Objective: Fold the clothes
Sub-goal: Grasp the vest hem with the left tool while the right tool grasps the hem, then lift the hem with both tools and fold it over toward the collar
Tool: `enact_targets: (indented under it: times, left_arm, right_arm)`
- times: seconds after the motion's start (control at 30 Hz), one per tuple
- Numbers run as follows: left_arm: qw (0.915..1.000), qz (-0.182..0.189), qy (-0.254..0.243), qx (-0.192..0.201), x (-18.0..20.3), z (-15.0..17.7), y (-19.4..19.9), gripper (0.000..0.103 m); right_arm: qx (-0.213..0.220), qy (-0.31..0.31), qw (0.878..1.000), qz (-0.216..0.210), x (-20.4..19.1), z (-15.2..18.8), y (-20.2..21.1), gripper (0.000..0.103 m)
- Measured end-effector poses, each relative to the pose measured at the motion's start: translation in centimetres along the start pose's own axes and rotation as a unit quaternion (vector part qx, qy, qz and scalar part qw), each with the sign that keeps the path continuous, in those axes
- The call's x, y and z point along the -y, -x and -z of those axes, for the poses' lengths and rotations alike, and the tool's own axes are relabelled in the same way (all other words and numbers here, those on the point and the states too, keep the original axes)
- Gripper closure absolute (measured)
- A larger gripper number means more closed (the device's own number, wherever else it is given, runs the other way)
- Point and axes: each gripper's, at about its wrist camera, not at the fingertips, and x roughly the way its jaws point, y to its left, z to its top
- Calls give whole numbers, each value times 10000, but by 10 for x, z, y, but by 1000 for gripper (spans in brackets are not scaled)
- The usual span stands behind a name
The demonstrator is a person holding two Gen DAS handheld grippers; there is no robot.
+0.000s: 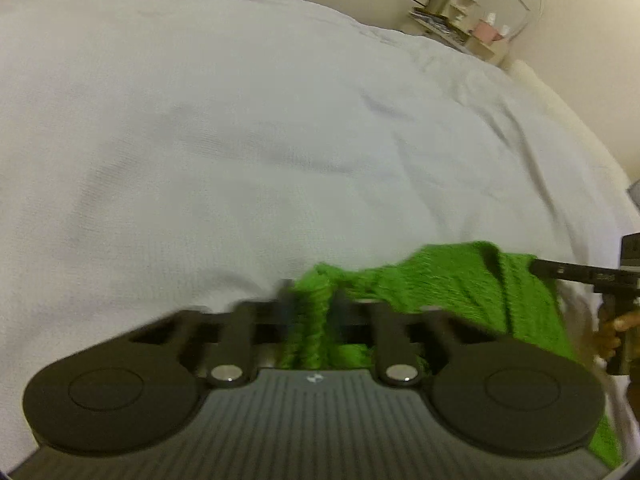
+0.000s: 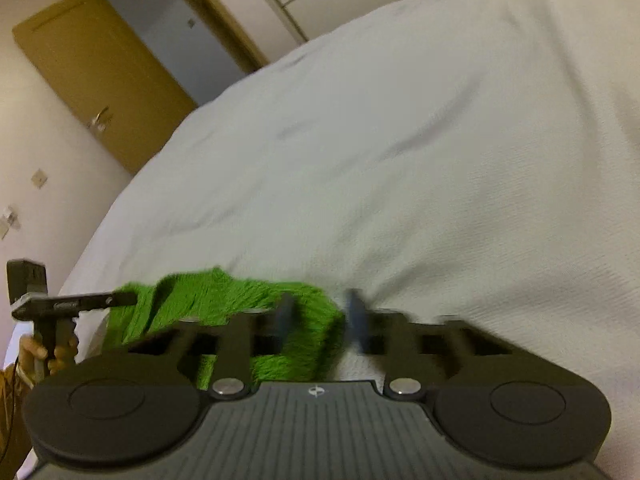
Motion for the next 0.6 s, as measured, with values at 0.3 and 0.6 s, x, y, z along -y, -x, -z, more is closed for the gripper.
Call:
enact_targets:
  times: [0.3,0.6]
  left_arm:
    - [9952,528,-443,697,31,36,124,96]
    - [9962,281,-695,452,86,225,270,88]
  right_arm:
    - [865,850,9925,-172,-54,18,80,95]
    - [884,2034,9750,-112,-123,196,231,93]
